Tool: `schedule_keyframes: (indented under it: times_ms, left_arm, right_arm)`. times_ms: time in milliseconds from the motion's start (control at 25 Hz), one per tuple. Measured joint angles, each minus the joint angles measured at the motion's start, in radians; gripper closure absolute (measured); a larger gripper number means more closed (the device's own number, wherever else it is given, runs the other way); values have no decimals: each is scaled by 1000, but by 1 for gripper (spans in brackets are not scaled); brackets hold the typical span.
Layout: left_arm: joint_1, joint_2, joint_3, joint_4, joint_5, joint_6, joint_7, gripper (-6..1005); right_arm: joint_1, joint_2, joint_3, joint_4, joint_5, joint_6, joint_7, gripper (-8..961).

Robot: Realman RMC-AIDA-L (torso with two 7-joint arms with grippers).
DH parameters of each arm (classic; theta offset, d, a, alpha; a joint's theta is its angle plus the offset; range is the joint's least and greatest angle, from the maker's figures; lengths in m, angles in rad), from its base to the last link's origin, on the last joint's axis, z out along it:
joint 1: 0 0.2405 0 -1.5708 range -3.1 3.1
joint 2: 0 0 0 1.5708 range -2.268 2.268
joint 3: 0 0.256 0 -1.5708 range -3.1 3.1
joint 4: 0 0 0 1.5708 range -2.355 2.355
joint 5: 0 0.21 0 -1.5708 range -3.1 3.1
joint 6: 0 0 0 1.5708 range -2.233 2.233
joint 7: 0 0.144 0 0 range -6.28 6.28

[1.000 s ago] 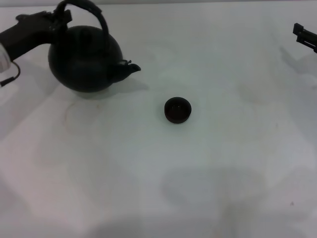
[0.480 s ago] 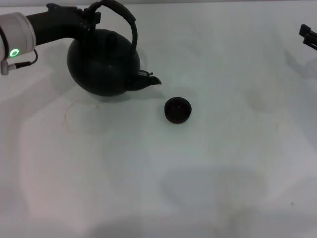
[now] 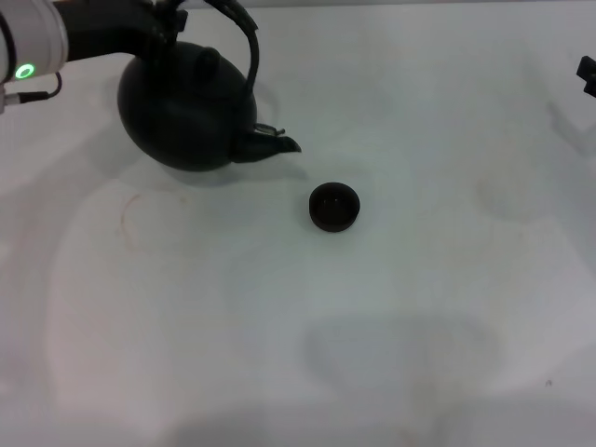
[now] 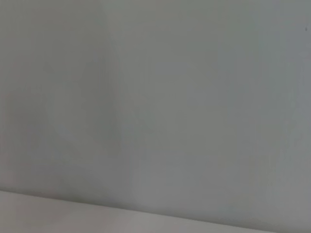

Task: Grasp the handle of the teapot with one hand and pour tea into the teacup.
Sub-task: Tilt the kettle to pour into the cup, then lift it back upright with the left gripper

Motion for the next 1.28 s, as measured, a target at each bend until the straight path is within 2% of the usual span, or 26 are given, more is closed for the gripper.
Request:
schedule_keyframes:
  times_ms: [400, 800, 960, 1160, 1280]
  left_arm:
    - [-11, -2, 165, 73, 237, -50, -217, 868]
    - [-26, -2, 202, 110, 284, -55, -246, 867]
    - [-38, -1, 243, 151, 380, -50, -308, 867]
    - [-53, -1, 342, 201, 525, -46, -404, 869]
    - [-59, -2, 372, 223, 554, -43, -430, 870]
  right_arm:
    - [-1, 2, 0, 2, 1, 2, 0, 108]
    - [-1, 2, 0, 4, 1, 2, -9, 108]
    - [-5, 1, 0, 5, 0, 3, -9, 108]
    - [-11, 1, 0, 5, 0, 2, -9, 108]
    - [-12, 1, 0, 9, 0, 3, -9, 108]
